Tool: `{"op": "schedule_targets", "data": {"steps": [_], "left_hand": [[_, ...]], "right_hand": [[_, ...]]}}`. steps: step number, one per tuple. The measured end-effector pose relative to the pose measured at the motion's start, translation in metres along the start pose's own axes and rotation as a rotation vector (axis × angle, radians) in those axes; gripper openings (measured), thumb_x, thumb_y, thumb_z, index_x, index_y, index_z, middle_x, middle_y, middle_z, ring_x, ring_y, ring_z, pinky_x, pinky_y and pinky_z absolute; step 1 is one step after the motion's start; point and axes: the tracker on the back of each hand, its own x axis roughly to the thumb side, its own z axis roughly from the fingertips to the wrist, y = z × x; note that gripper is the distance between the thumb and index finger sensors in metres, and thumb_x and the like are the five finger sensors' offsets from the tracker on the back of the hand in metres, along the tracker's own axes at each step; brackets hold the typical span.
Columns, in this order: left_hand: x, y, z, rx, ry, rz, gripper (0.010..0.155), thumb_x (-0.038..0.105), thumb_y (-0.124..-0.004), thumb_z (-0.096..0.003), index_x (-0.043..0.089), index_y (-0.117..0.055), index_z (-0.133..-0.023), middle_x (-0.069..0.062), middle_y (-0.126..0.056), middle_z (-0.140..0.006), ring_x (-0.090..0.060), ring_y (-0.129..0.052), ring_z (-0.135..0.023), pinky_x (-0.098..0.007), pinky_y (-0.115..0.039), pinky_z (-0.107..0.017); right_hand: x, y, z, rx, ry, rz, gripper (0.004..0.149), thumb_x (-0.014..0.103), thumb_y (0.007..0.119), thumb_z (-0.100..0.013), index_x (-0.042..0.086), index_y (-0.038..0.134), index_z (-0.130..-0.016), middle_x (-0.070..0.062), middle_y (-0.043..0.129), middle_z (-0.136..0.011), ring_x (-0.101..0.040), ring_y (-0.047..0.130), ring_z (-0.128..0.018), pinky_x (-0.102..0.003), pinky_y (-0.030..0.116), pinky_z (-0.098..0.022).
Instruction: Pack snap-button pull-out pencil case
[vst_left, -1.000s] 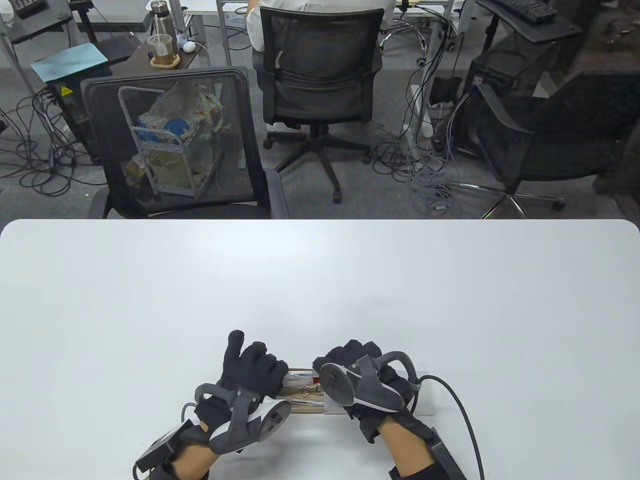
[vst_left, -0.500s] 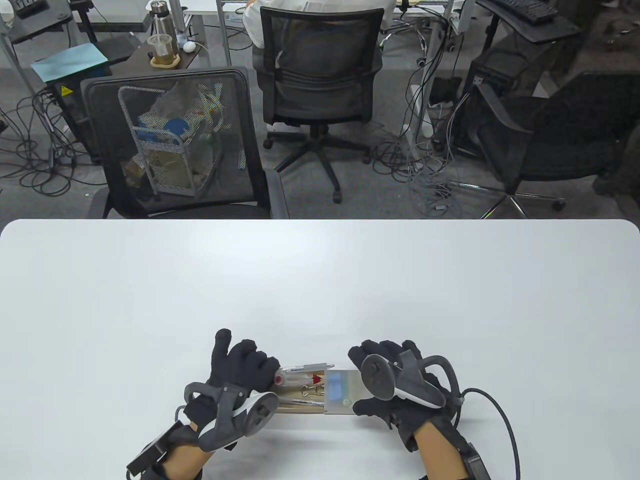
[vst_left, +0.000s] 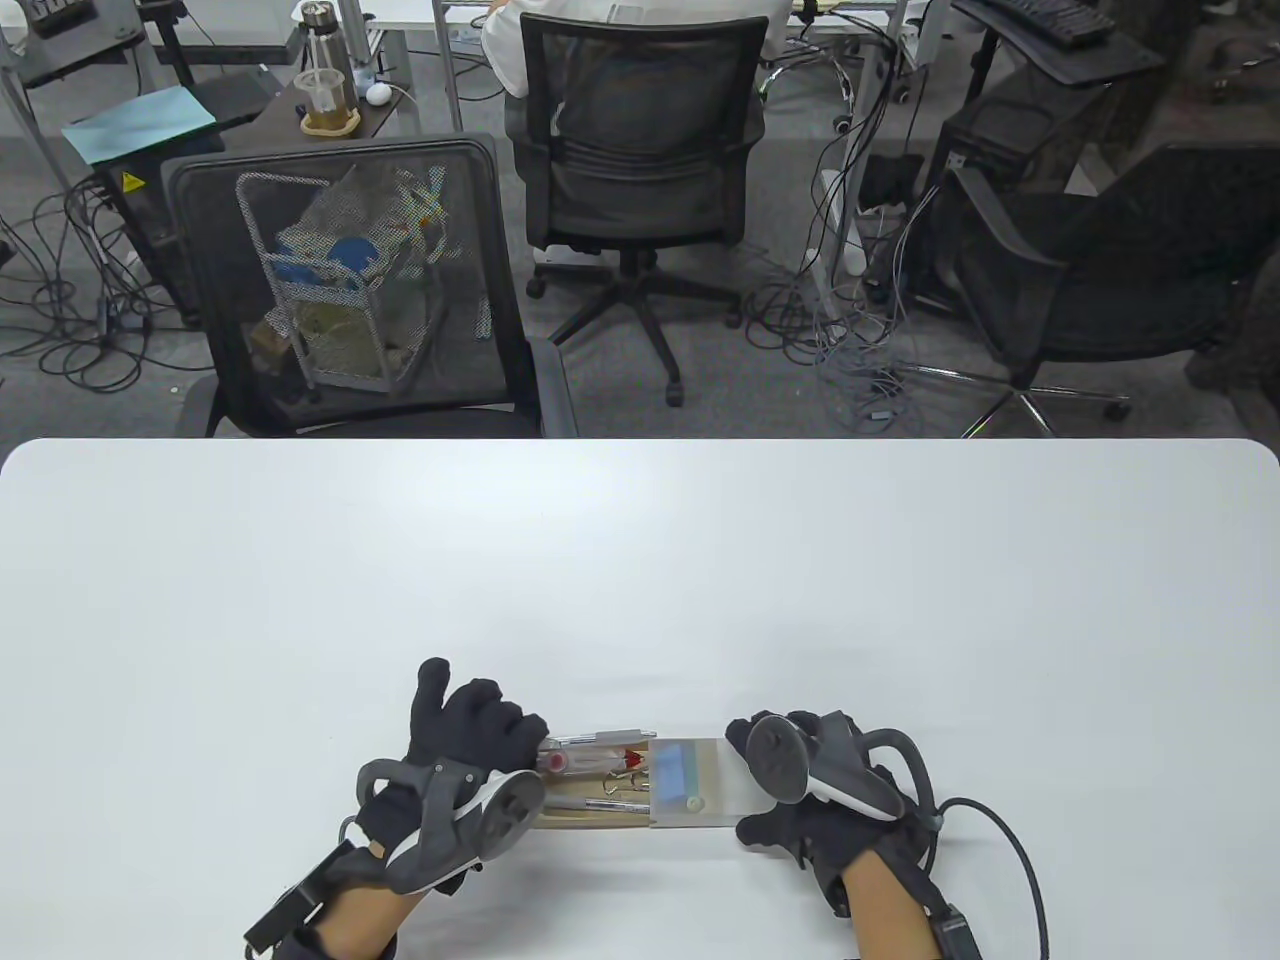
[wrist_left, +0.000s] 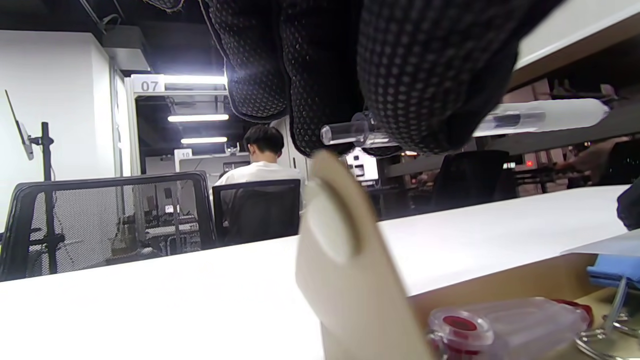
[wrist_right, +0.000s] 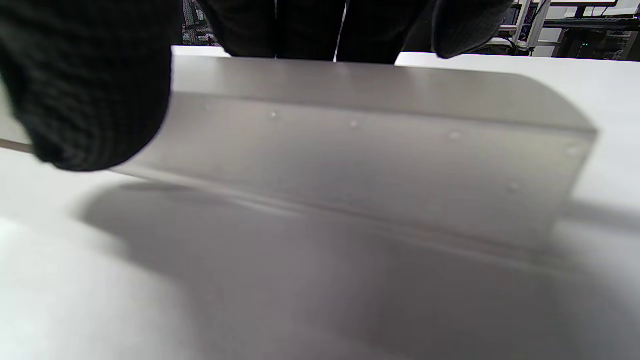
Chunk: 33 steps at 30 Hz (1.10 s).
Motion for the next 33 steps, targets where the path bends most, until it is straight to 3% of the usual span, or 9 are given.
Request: {"op": "schedule_targets", "data": {"steps": [4, 7, 12, 20, 26, 33], "left_hand": [[0.001, 0.008, 0.0, -0.038, -0.042, -0.077, 0.042, 0.041, -0.096, -0.0305, 0.041, -0.098, -0.073, 0.016, -0.1, -0.08, -0.015, -0.09, -0.095, -0.062, -0.043, -0.086], [0.012, 0.011, 0.001, -0.033, -0.098, -0.22, 0.042, 0.041, -0.096, -0.0301, 0.042, -0.098, -0.072, 0.017, -0.1, -0.08, -0.013, -0.09, -0.096, -0.061, -0.042, -0.087], [0.03, 0.009, -0.003, -0.111, -0.177, -0.4, 0.042, 0.041, -0.096, -0.0294, 0.044, -0.098, -0.071, 0.018, -0.099, -0.08, -0.012, -0.09, -0.096, -0.06, -0.042, -0.087], [0.05, -0.005, -0.013, -0.182, -0.238, -0.378, 0.042, 0.043, -0.095, -0.0285, 0.044, -0.098, -0.07, 0.018, -0.101, -0.077, -0.012, -0.094, -0.091, -0.059, -0.047, -0.086], [0.051, -0.023, -0.021, -0.3, -0.224, -0.25, 0.042, 0.043, -0.094, -0.0302, 0.042, -0.098, -0.072, 0.017, -0.101, -0.078, -0.013, -0.094, -0.091, -0.06, -0.047, -0.085], [0.056, -0.042, -0.025, -0.383, -0.226, -0.299, 0.042, 0.044, -0.092, -0.0318, 0.042, -0.097, -0.074, 0.017, -0.1, -0.08, -0.013, -0.093, -0.092, -0.059, -0.047, -0.085]], "right_hand": [[-0.005, 0.004, -0.001, 0.002, -0.005, -0.044, 0.091, 0.062, 0.091, -0.025, 0.041, 0.051, -0.105, 0.011, 0.059, -0.115, -0.026, 0.062, -0.105, -0.061, 0.052, -0.077], [-0.006, 0.007, -0.002, 0.01, -0.005, -0.055, 0.092, 0.061, 0.091, -0.025, 0.041, 0.049, -0.105, 0.01, 0.057, -0.115, -0.026, 0.059, -0.105, -0.061, 0.05, -0.077], [-0.006, 0.008, -0.003, 0.02, -0.001, -0.049, 0.094, 0.061, 0.091, -0.026, 0.041, 0.046, -0.106, 0.01, 0.054, -0.115, -0.025, 0.057, -0.105, -0.061, 0.049, -0.078], [-0.007, 0.009, -0.001, 0.018, -0.002, -0.066, 0.094, 0.061, 0.09, -0.026, 0.042, 0.045, -0.106, 0.01, 0.052, -0.116, -0.025, 0.055, -0.106, -0.061, 0.046, -0.078], [-0.007, 0.007, 0.0, 0.024, 0.001, -0.068, 0.094, 0.061, 0.09, -0.027, 0.043, 0.044, -0.106, 0.01, 0.051, -0.116, -0.024, 0.054, -0.106, -0.06, 0.046, -0.078], [-0.008, 0.007, 0.0, 0.026, 0.0, -0.072, 0.094, 0.061, 0.09, -0.027, 0.043, 0.043, -0.106, 0.01, 0.052, -0.116, -0.023, 0.054, -0.106, -0.059, 0.045, -0.078]]}}
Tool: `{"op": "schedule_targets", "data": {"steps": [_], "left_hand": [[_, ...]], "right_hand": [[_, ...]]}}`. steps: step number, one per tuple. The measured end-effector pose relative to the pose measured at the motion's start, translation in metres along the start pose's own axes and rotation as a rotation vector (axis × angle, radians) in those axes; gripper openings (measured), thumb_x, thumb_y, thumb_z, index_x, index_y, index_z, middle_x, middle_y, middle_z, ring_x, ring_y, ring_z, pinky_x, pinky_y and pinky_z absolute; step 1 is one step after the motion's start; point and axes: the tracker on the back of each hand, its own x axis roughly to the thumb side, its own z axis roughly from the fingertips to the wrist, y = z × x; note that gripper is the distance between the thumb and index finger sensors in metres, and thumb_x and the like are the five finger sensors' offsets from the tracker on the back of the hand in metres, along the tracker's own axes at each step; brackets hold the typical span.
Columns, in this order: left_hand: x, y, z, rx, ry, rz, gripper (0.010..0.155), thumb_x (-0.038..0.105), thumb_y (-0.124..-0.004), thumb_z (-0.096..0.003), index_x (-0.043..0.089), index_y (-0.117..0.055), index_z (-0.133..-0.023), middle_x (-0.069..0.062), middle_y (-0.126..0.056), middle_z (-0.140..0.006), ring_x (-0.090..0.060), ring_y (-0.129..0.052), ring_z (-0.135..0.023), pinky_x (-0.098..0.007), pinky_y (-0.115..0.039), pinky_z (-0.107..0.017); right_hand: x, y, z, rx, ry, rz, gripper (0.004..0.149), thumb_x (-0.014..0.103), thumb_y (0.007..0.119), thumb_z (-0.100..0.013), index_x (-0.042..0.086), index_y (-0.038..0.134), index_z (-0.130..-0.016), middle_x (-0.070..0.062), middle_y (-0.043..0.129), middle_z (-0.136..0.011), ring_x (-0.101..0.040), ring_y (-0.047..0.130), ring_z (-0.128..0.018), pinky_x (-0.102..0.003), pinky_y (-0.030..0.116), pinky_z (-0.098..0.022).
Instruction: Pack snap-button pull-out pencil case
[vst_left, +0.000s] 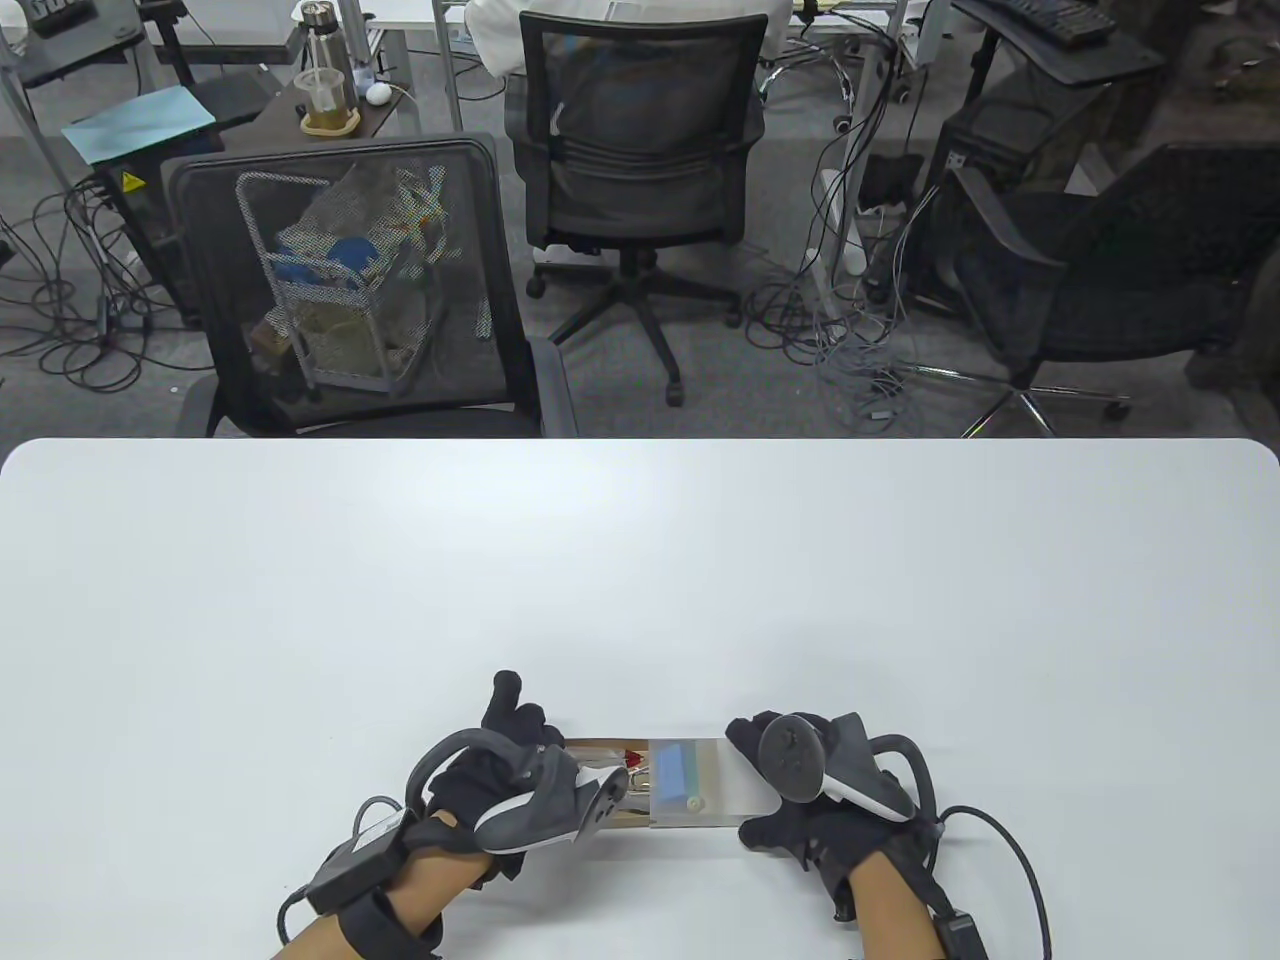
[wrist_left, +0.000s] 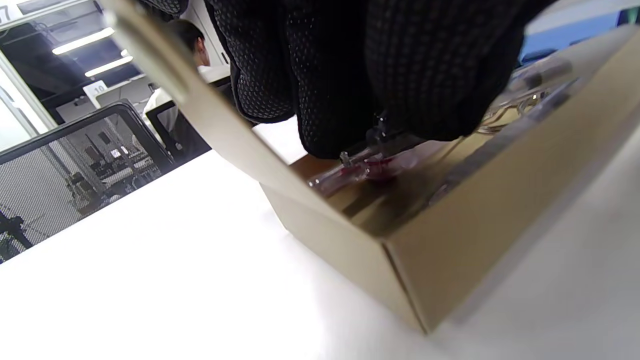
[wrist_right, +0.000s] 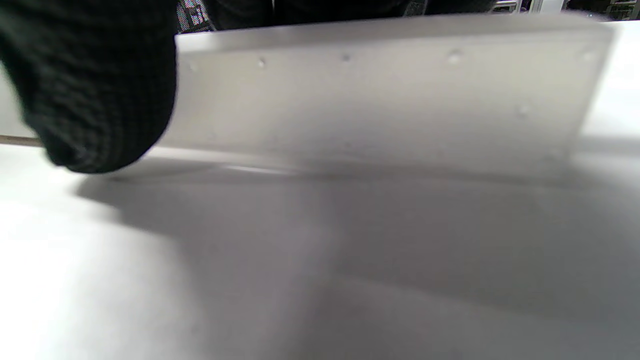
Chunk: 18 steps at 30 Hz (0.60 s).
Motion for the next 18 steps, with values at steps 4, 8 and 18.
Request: {"op": "schedule_targets", "data": {"steps": [4, 8, 18], "left_hand": [[0.005, -0.002, -0.002, -0.011, -0.004, -0.037, 0.042, 0.045, -0.092, -0.0312, 0.043, -0.097, -0.073, 0.017, -0.1, -0.079, -0.013, -0.093, -0.092, -0.059, -0.047, -0.085], [0.005, -0.002, -0.003, -0.025, -0.001, -0.037, 0.043, 0.047, -0.092, -0.0311, 0.042, -0.097, -0.073, 0.017, -0.1, -0.08, -0.013, -0.093, -0.092, -0.059, -0.047, -0.085], [-0.046, 0.01, 0.015, 0.06, 0.065, 0.291, 0.05, 0.049, -0.089, -0.0321, 0.044, -0.09, -0.082, 0.017, -0.093, -0.089, -0.015, -0.088, -0.097, -0.058, -0.047, -0.085]], "right_hand": [[0.0, 0.0, 0.0, 0.0, -0.001, 0.0, 0.094, 0.061, 0.09, -0.027, 0.043, 0.043, -0.106, 0.01, 0.052, -0.116, -0.023, 0.054, -0.106, -0.059, 0.045, -0.078], [0.0, 0.0, 0.0, 0.0, -0.001, 0.0, 0.094, 0.061, 0.09, -0.027, 0.043, 0.043, -0.106, 0.01, 0.052, -0.116, -0.024, 0.053, -0.106, -0.059, 0.045, -0.078], [0.0, 0.0, 0.0, -0.002, -0.002, -0.002, 0.094, 0.061, 0.09, -0.027, 0.044, 0.043, -0.106, 0.01, 0.052, -0.116, -0.023, 0.053, -0.106, -0.06, 0.044, -0.078]]}}
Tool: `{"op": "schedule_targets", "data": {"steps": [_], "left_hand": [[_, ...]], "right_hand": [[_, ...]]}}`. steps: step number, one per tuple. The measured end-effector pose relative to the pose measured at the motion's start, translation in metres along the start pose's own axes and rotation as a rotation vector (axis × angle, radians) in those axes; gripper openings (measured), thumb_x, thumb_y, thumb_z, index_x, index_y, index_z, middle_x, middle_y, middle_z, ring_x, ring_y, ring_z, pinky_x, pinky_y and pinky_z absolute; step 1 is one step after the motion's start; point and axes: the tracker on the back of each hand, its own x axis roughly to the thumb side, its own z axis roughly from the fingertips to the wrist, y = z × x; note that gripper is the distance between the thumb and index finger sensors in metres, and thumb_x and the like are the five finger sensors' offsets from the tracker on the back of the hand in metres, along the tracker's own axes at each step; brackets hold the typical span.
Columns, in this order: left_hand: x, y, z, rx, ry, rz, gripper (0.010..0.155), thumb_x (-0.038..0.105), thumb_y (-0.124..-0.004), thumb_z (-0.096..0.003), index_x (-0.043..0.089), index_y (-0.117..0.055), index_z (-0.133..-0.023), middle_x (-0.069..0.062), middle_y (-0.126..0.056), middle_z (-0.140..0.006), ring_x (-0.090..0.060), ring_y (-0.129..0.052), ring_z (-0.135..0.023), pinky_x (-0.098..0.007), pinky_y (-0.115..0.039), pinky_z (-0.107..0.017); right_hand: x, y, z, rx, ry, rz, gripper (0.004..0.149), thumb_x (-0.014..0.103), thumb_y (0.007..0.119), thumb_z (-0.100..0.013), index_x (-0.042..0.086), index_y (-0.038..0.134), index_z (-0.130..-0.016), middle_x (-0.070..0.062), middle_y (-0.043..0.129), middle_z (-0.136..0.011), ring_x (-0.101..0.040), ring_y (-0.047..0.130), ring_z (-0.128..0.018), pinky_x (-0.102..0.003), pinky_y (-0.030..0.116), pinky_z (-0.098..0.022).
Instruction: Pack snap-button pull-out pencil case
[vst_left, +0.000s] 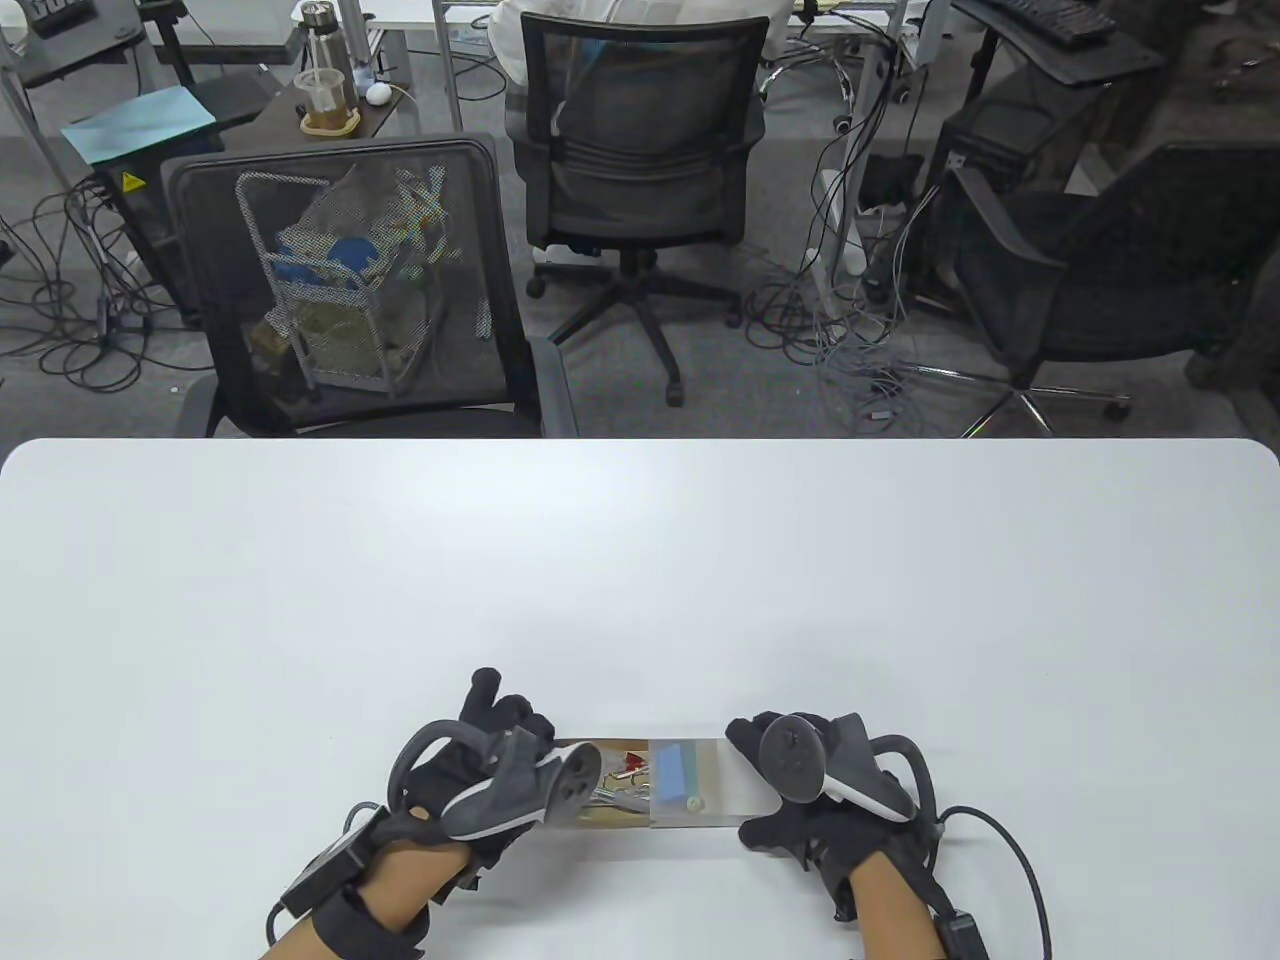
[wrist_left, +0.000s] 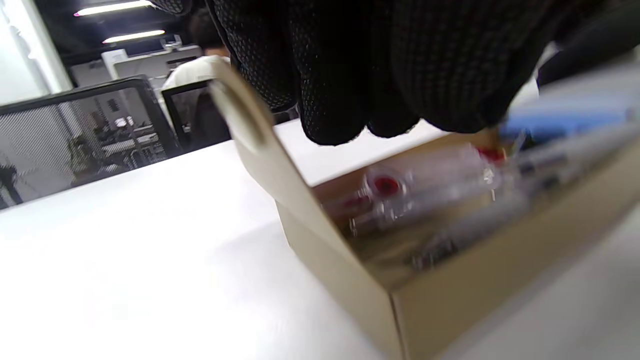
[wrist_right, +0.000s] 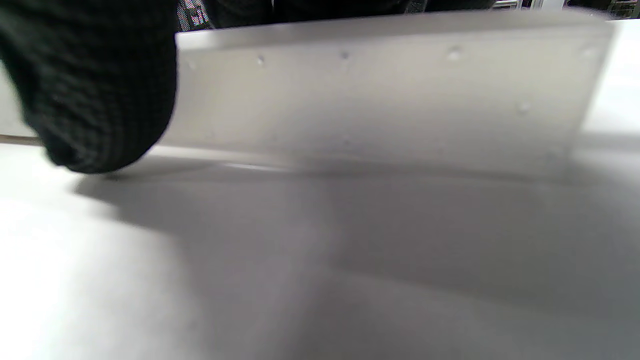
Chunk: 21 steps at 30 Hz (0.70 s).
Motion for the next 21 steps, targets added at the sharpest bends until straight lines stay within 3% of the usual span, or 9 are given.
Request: {"op": "schedule_targets", "data": {"steps": [6, 8, 11, 15, 19, 21], "left_hand": [[-0.073, -0.006, 0.015, 0.083, 0.246, 0.431, 0.053, 0.045, -0.082, -0.0385, 0.039, -0.083, -0.091, 0.011, -0.086, -0.097, -0.022, -0.085, -0.097, -0.056, -0.053, -0.082], [-0.092, -0.019, 0.019, 0.054, 0.324, 0.533, 0.052, 0.044, -0.08, -0.0398, 0.037, -0.082, -0.091, 0.01, -0.086, -0.096, -0.023, -0.086, -0.094, -0.056, -0.055, -0.081], [-0.11, -0.049, 0.019, -0.098, 0.384, 0.625, 0.047, 0.042, -0.08, -0.0405, 0.037, -0.086, -0.087, 0.009, -0.091, -0.087, -0.022, -0.091, -0.087, -0.055, -0.059, -0.079], [-0.111, -0.083, 0.011, -0.322, 0.295, 0.755, 0.044, 0.042, -0.08, -0.0413, 0.037, -0.088, -0.085, 0.01, -0.09, -0.079, -0.02, -0.088, -0.079, -0.053, -0.059, -0.078], [-0.095, -0.083, 0.005, -0.345, 0.187, 0.69, 0.043, 0.041, -0.081, -0.0413, 0.037, -0.09, -0.083, 0.01, -0.092, -0.075, -0.02, -0.089, -0.073, -0.05, -0.059, -0.077], [-0.087, -0.083, 0.003, -0.324, 0.196, 0.597, 0.044, 0.041, -0.08, -0.0414, 0.037, -0.089, -0.084, 0.01, -0.091, -0.075, -0.02, -0.088, -0.068, -0.05, -0.058, -0.077]], "right_hand": [[0.0, 0.0, 0.0, 0.0, 0.0, 0.0, 0.093, 0.061, 0.09, -0.026, 0.044, 0.044, -0.105, 0.011, 0.052, -0.116, -0.023, 0.054, -0.106, -0.059, 0.045, -0.078], [0.0, 0.0, 0.0, 0.0, 0.0, 0.0, 0.093, 0.061, 0.09, -0.026, 0.044, 0.044, -0.105, 0.011, 0.052, -0.116, -0.023, 0.054, -0.106, -0.059, 0.045, -0.078], [0.0, 0.0, 0.0, 0.0, 0.0, 0.0, 0.093, 0.061, 0.091, -0.026, 0.044, 0.044, -0.105, 0.011, 0.052, -0.116, -0.023, 0.054, -0.105, -0.059, 0.045, -0.078], [0.0, 0.001, 0.0, -0.005, 0.003, 0.002, 0.093, 0.061, 0.091, -0.026, 0.045, 0.044, -0.105, 0.011, 0.052, -0.116, -0.023, 0.054, -0.105, -0.059, 0.045, -0.078], [0.002, 0.0, 0.0, -0.01, 0.003, 0.008, 0.093, 0.061, 0.09, -0.026, 0.045, 0.045, -0.105, 0.011, 0.053, -0.116, -0.023, 0.055, -0.105, -0.059, 0.046, -0.077], [0.007, 0.0, -0.001, -0.01, 0.002, 0.015, 0.092, 0.061, 0.09, -0.026, 0.044, 0.045, -0.105, 0.01, 0.054, -0.115, -0.024, 0.056, -0.105, -0.06, 0.046, -0.077]]}}
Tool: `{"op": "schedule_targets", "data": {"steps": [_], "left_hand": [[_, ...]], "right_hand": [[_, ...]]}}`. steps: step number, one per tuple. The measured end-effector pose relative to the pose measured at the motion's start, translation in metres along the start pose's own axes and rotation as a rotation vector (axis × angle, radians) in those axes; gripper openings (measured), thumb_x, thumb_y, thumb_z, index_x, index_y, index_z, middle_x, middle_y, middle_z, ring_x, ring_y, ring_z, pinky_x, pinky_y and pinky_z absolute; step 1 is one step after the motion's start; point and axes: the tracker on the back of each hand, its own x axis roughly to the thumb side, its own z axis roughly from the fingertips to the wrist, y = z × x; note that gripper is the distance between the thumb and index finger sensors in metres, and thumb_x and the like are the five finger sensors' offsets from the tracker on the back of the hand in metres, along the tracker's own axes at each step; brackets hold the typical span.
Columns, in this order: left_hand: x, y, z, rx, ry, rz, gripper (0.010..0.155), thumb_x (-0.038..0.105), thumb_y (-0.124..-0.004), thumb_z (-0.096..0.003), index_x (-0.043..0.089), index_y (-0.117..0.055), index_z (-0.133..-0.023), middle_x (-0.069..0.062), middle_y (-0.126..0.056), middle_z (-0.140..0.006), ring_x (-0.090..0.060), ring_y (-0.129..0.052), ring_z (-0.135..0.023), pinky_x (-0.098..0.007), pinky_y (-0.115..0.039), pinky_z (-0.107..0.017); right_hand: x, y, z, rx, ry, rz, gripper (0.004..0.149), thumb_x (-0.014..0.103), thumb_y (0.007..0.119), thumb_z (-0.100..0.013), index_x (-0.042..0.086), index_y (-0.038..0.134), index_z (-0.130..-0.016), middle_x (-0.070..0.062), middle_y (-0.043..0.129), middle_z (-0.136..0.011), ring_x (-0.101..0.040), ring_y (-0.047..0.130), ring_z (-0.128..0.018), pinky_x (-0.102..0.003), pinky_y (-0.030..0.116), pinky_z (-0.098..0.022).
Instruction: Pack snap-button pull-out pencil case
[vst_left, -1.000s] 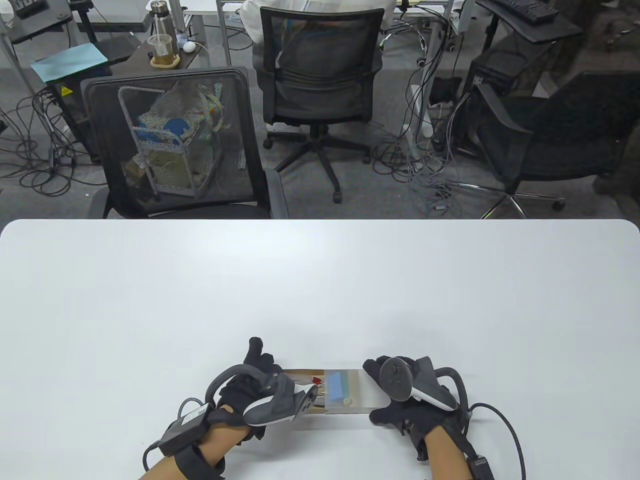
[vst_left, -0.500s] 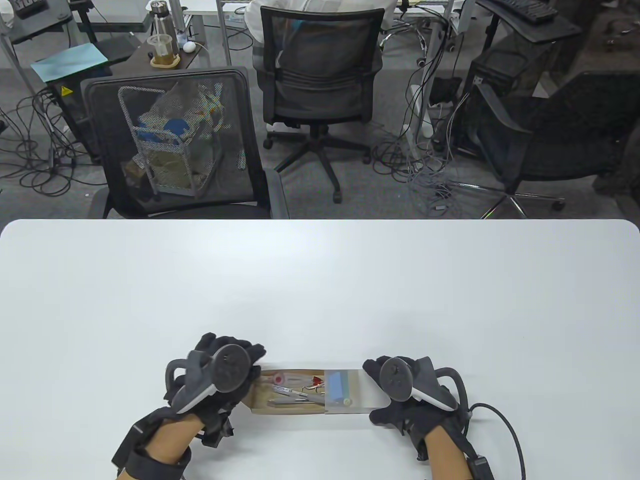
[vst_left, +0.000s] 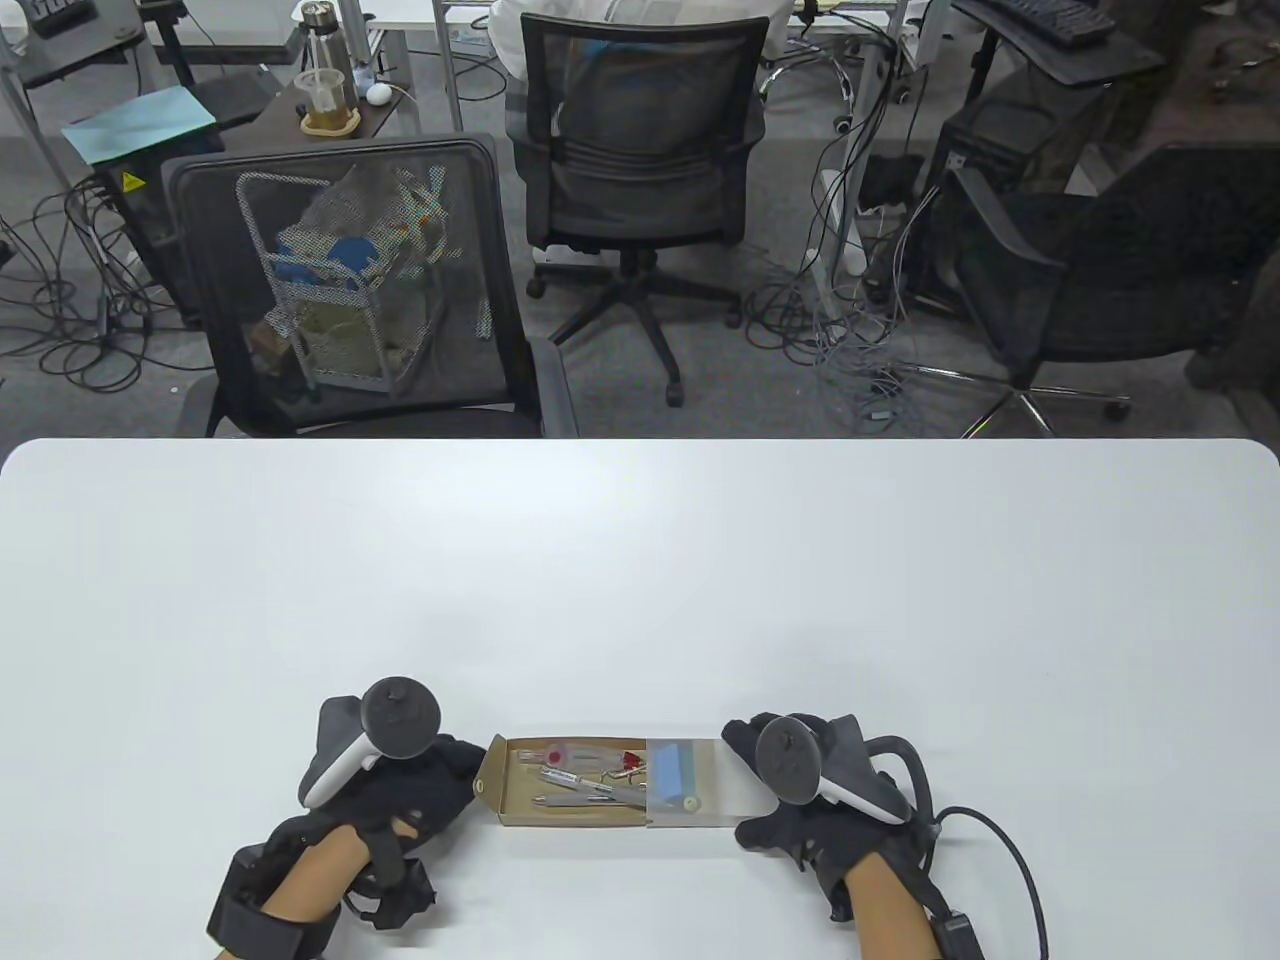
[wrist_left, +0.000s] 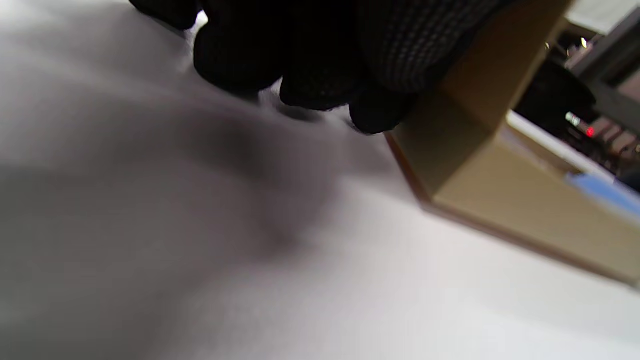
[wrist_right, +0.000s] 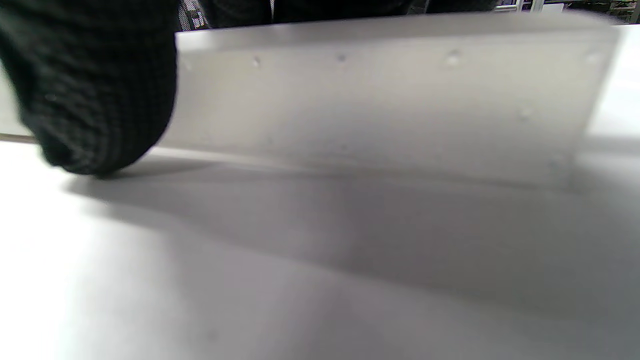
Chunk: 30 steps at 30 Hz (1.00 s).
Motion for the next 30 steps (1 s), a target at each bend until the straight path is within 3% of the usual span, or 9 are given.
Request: {"op": "schedule_targets", "data": {"steps": [1, 6, 25, 30], "left_hand": [[0.001, -0.001, -0.001, 0.036, -0.003, -0.009, 0.044, 0.041, -0.081, -0.0399, 0.037, -0.09, -0.082, 0.011, -0.093, -0.072, -0.018, -0.09, -0.065, -0.05, -0.061, -0.075], [0.001, -0.001, -0.005, -0.003, -0.01, 0.021, 0.043, 0.041, -0.081, -0.0405, 0.036, -0.091, -0.082, 0.01, -0.093, -0.072, -0.019, -0.089, -0.064, -0.05, -0.059, -0.075], [0.005, -0.002, -0.007, 0.008, 0.004, 0.008, 0.044, 0.04, -0.08, -0.04, 0.033, -0.091, -0.082, 0.01, -0.093, -0.069, -0.019, -0.09, -0.062, -0.051, -0.06, -0.073], [0.003, -0.002, -0.007, 0.001, 0.003, 0.02, 0.044, 0.04, -0.08, -0.0402, 0.032, -0.09, -0.083, 0.01, -0.093, -0.069, -0.019, -0.089, -0.062, -0.05, -0.059, -0.074]], "right_hand": [[0.001, -0.001, 0.0, 0.0, 0.004, 0.013, 0.093, 0.062, 0.09, -0.026, 0.044, 0.045, -0.105, 0.01, 0.054, -0.115, -0.024, 0.057, -0.105, -0.06, 0.047, -0.077], [0.012, -0.001, -0.004, -0.005, -0.013, -0.001, 0.094, 0.062, 0.091, -0.025, 0.043, 0.046, -0.105, 0.011, 0.056, -0.115, -0.024, 0.058, -0.104, -0.06, 0.048, -0.077], [0.117, 0.001, -0.04, -0.021, -0.05, -0.011, 0.09, 0.066, 0.09, -0.023, 0.047, 0.051, -0.103, 0.016, 0.064, -0.11, -0.018, 0.067, -0.1, -0.054, 0.052, -0.08], [0.125, 0.001, -0.041, -0.021, -0.027, 0.016, 0.091, 0.066, 0.09, -0.022, 0.048, 0.051, -0.103, 0.016, 0.064, -0.11, -0.017, 0.069, -0.1, -0.054, 0.054, -0.081]]}}
